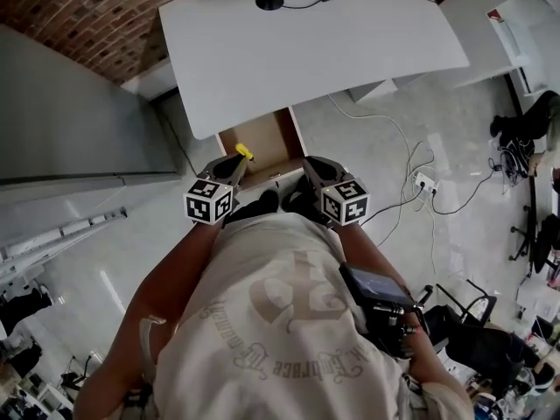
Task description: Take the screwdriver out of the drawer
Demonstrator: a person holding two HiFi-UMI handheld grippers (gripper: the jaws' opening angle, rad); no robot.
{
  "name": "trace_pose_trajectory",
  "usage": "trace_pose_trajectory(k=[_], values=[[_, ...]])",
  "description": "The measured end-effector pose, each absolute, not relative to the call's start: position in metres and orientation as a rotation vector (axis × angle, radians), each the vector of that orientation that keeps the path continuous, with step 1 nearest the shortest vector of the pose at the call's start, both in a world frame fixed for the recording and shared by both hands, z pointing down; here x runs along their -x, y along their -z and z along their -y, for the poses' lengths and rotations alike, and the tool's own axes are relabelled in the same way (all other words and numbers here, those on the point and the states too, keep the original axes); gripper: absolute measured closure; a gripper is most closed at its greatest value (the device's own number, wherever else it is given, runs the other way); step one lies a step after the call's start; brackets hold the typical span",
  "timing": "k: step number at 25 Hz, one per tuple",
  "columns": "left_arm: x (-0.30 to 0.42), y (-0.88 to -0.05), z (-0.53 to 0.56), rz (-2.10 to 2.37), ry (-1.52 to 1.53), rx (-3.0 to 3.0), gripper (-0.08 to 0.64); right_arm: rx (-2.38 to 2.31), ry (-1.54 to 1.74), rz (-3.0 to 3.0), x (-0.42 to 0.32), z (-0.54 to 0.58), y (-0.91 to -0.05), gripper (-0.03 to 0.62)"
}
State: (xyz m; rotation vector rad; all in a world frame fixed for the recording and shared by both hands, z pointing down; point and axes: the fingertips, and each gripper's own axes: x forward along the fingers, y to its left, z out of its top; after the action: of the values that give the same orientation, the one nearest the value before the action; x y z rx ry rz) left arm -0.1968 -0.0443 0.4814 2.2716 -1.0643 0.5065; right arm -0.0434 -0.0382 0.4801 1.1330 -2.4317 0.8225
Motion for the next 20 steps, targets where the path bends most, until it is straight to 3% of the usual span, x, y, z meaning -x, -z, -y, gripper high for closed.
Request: trace_pose_trajectory(k=[20], values=[[0.223,-0.425,0.052,1.089,-0.373,-2.361,0.539,-1.056,-0.633,2.561,0.080,0.084,-0.414,0.586]])
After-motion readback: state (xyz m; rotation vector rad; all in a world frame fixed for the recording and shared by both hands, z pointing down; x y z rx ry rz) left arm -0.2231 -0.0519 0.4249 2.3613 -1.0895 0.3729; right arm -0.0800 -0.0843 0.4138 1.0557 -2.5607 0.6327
